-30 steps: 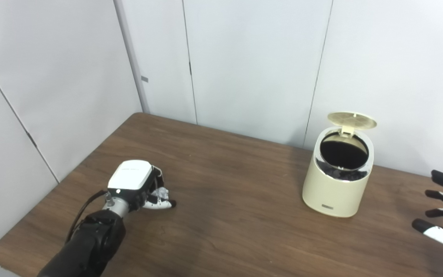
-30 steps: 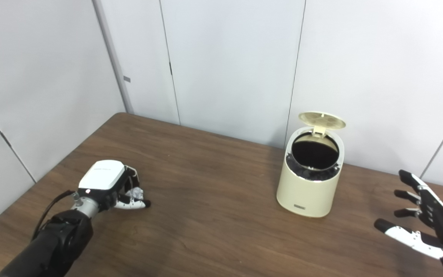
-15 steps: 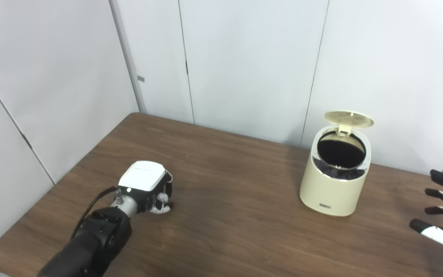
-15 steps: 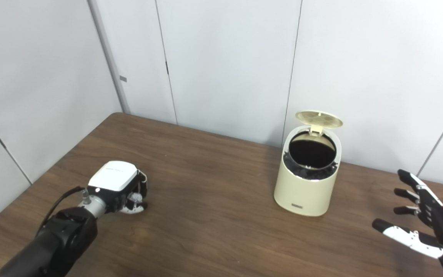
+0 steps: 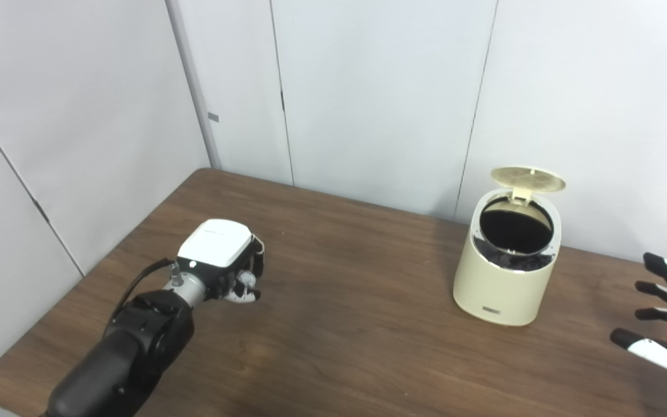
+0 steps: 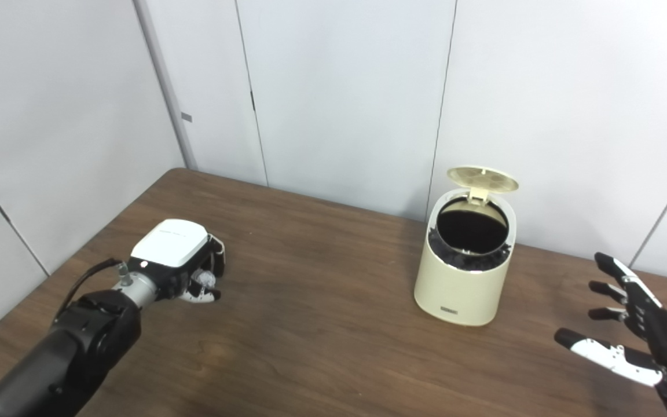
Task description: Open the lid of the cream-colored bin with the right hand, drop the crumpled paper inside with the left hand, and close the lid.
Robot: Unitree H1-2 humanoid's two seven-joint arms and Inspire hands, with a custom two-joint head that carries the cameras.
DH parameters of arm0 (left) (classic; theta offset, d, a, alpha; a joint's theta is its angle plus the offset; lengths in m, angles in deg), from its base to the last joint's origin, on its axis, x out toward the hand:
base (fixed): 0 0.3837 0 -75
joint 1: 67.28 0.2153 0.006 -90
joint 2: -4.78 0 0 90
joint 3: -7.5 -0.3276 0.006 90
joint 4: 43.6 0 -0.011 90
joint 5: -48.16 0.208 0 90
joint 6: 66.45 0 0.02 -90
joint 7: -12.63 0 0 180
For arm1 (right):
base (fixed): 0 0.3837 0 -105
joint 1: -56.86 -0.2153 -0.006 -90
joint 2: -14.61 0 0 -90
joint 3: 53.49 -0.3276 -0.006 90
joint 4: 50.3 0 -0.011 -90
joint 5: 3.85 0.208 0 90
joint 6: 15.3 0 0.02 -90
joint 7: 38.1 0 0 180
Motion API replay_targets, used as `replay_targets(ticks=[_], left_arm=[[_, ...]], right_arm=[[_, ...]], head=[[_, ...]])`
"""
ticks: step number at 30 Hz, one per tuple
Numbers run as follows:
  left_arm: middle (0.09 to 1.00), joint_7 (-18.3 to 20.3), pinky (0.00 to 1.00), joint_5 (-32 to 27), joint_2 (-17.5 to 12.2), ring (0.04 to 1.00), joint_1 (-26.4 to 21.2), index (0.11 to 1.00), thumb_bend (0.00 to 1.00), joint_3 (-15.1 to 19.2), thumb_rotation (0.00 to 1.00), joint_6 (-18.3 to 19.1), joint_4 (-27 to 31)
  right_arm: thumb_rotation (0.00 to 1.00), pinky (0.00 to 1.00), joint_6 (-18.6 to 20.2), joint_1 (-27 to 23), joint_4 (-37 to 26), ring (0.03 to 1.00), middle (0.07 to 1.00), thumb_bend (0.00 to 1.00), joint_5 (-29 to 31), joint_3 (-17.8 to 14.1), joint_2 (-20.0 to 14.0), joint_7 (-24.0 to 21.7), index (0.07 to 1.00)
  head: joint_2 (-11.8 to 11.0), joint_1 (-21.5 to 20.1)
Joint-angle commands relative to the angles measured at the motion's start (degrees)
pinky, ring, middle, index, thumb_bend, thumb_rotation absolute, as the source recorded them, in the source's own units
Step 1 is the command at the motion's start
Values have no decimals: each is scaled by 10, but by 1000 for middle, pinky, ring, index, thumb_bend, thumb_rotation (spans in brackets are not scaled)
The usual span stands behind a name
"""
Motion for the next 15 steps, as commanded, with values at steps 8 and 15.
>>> replay_targets(ticks=[8, 15], left_arm=[[429, -2, 314, -25, -15, 373, -31, 528, 500, 16, 0, -31, 20], [484, 41, 243, -40, -15, 422, -96, 485, 505, 4, 0, -53, 48]], right_arm=[[436, 643, -17, -27, -19, 840, 929, 861, -5, -4, -4, 7, 918], [421, 691, -18, -31, -18, 847, 927, 853, -23, 4, 4, 13, 926]], head=[[-3, -7], [-15, -23]])
